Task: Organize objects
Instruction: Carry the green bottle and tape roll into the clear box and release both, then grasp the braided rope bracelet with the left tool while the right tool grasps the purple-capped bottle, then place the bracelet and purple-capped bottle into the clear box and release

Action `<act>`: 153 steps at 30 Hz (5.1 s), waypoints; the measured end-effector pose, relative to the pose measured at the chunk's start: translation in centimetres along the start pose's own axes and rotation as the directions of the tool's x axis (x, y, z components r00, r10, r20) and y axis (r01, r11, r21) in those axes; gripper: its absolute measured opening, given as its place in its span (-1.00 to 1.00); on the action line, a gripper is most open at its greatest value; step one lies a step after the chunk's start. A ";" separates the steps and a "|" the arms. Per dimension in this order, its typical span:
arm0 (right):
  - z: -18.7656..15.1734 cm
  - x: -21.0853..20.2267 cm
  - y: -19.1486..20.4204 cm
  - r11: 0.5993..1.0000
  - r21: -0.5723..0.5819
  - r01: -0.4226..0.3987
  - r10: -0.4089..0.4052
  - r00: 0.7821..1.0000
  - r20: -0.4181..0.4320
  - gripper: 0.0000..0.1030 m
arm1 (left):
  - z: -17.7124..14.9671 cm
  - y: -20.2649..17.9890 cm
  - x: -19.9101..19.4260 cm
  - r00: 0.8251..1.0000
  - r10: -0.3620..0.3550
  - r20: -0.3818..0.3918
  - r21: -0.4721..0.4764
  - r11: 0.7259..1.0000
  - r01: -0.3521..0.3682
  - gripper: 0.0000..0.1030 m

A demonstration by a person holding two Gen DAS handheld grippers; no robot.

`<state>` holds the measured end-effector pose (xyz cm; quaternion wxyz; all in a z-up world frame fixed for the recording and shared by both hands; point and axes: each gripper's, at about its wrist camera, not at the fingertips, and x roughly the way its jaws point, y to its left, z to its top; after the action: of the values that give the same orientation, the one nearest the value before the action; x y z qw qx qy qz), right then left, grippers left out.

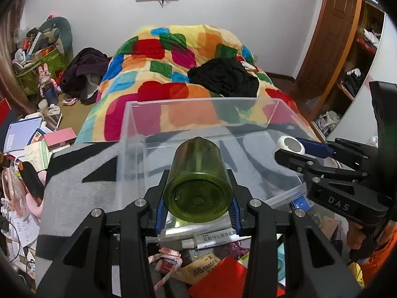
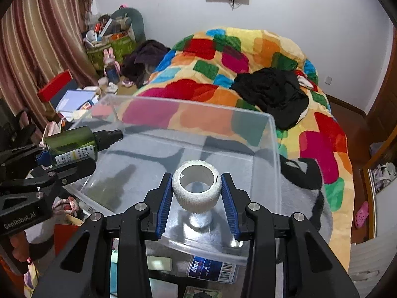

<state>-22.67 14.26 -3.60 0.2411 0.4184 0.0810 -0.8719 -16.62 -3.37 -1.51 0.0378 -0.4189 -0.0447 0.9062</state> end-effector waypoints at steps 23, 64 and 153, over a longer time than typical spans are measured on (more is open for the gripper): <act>-0.8 -5.0 1.1 1.000 -0.021 0.009 -0.007 0.993 0.119 0.40 | -0.7 -0.4 -5.3 0.994 -0.004 0.108 0.030 1.000 0.001 0.54; -16.0 -8.0 -2.9 0.975 0.215 -0.048 0.051 0.999 -0.006 0.37 | -9.9 6.1 -2.1 0.997 0.074 -0.017 -0.024 0.997 -0.074 -0.64; -0.4 -2.0 1.2 0.997 0.006 -0.075 0.074 0.996 0.052 -0.54 | 1.1 0.3 -0.6 0.999 -0.031 0.007 0.061 0.998 0.030 -0.58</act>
<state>-20.75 14.09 -2.28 0.2739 0.3995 0.0557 -0.8731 -17.05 -3.83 -0.37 0.0643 -0.4130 -0.0236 0.9081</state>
